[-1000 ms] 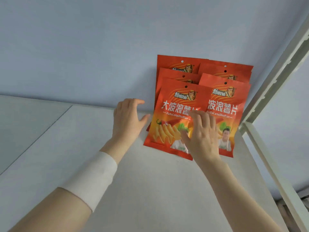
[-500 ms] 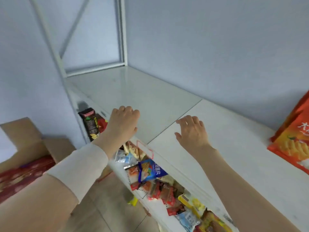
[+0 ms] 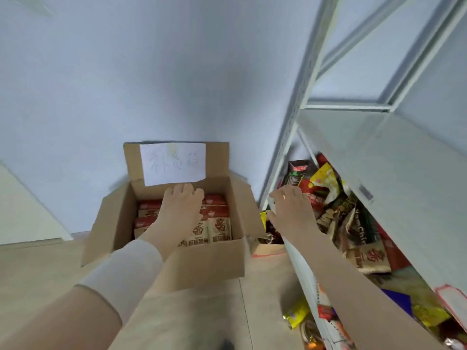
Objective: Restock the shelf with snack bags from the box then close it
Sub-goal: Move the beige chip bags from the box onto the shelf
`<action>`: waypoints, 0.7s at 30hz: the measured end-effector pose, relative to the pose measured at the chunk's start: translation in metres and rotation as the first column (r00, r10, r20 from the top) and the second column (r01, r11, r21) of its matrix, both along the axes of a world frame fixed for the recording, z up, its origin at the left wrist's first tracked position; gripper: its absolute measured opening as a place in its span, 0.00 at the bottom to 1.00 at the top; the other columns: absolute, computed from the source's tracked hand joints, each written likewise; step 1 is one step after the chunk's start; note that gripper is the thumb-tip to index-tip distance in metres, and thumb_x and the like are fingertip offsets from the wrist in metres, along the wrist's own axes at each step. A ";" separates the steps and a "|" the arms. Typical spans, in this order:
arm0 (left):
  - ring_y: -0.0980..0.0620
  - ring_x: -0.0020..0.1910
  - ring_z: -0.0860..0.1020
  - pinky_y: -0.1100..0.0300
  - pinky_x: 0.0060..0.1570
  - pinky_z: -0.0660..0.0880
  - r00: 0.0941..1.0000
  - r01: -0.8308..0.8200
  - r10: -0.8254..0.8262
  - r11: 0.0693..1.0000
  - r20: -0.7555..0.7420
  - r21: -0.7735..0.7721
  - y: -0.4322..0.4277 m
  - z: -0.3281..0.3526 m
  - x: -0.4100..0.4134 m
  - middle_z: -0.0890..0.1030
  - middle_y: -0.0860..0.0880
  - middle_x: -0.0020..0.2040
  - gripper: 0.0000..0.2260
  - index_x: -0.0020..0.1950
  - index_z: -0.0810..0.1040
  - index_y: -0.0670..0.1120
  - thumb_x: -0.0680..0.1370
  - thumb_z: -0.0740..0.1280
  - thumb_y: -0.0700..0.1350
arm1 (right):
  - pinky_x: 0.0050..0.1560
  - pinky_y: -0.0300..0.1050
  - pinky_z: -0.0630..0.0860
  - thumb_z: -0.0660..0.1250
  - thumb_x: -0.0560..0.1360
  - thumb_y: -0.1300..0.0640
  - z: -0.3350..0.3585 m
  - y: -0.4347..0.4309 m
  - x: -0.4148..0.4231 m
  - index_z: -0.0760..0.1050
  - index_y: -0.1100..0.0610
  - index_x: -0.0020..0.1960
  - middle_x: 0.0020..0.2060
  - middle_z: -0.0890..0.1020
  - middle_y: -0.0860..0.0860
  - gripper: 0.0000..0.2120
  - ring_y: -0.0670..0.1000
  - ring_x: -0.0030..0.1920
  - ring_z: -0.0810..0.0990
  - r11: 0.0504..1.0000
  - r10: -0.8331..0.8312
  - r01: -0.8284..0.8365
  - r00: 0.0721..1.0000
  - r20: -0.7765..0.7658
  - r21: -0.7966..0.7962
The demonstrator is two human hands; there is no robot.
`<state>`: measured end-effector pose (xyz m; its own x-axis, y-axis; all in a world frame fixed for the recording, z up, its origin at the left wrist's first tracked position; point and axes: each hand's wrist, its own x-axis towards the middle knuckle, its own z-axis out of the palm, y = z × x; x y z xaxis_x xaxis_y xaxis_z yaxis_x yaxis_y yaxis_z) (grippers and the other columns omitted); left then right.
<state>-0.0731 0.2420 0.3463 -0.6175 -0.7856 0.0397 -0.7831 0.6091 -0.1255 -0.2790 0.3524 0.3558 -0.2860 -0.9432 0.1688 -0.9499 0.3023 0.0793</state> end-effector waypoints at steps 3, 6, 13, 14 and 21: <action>0.47 0.60 0.70 0.55 0.58 0.67 0.995 -0.098 0.098 0.995 0.026 0.029 -0.042 -0.022 0.022 0.72 0.47 0.60 0.19 0.65 0.67 0.48 0.77 0.64 0.54 | 0.38 0.53 0.77 0.80 0.56 0.56 -0.027 -0.057 0.015 0.79 0.61 0.42 0.38 0.80 0.58 0.18 0.61 0.40 0.79 0.997 0.080 -0.080 0.996 0.026 -0.002; 0.47 0.59 0.70 0.55 0.59 0.68 0.978 -0.208 0.205 0.973 0.038 0.104 -0.080 -0.047 0.037 0.72 0.47 0.61 0.20 0.66 0.66 0.49 0.77 0.63 0.54 | 0.56 0.52 0.70 0.68 0.72 0.52 -0.060 -0.108 0.028 0.74 0.57 0.58 0.53 0.77 0.55 0.18 0.59 0.56 0.74 0.991 0.109 -0.117 0.986 0.122 0.065; 0.47 0.60 0.70 0.55 0.60 0.68 0.943 -0.329 0.332 0.915 0.029 0.235 -0.145 -0.104 0.062 0.72 0.48 0.61 0.18 0.64 0.68 0.49 0.77 0.63 0.53 | 0.61 0.46 0.65 0.60 0.77 0.50 -0.132 -0.194 0.051 0.68 0.55 0.65 0.61 0.71 0.52 0.18 0.54 0.62 0.68 0.956 0.203 -0.244 0.950 0.237 0.160; 0.47 0.60 0.70 0.55 0.60 0.68 0.937 -0.344 0.347 0.904 0.033 0.255 -0.154 -0.113 0.065 0.72 0.48 0.61 0.18 0.64 0.68 0.49 0.77 0.64 0.53 | 0.61 0.47 0.65 0.60 0.76 0.50 -0.141 -0.204 0.054 0.69 0.55 0.64 0.61 0.72 0.52 0.18 0.54 0.62 0.68 0.952 0.208 -0.253 0.948 0.242 0.173; 0.47 0.58 0.72 0.55 0.56 0.69 0.914 -0.390 0.405 0.843 0.039 0.371 -0.216 -0.179 0.075 0.74 0.48 0.58 0.15 0.61 0.70 0.48 0.77 0.64 0.52 | 0.55 0.49 0.71 0.66 0.73 0.52 -0.210 -0.250 0.055 0.73 0.58 0.60 0.56 0.76 0.55 0.18 0.56 0.56 0.73 0.916 0.090 -0.185 0.959 0.269 0.356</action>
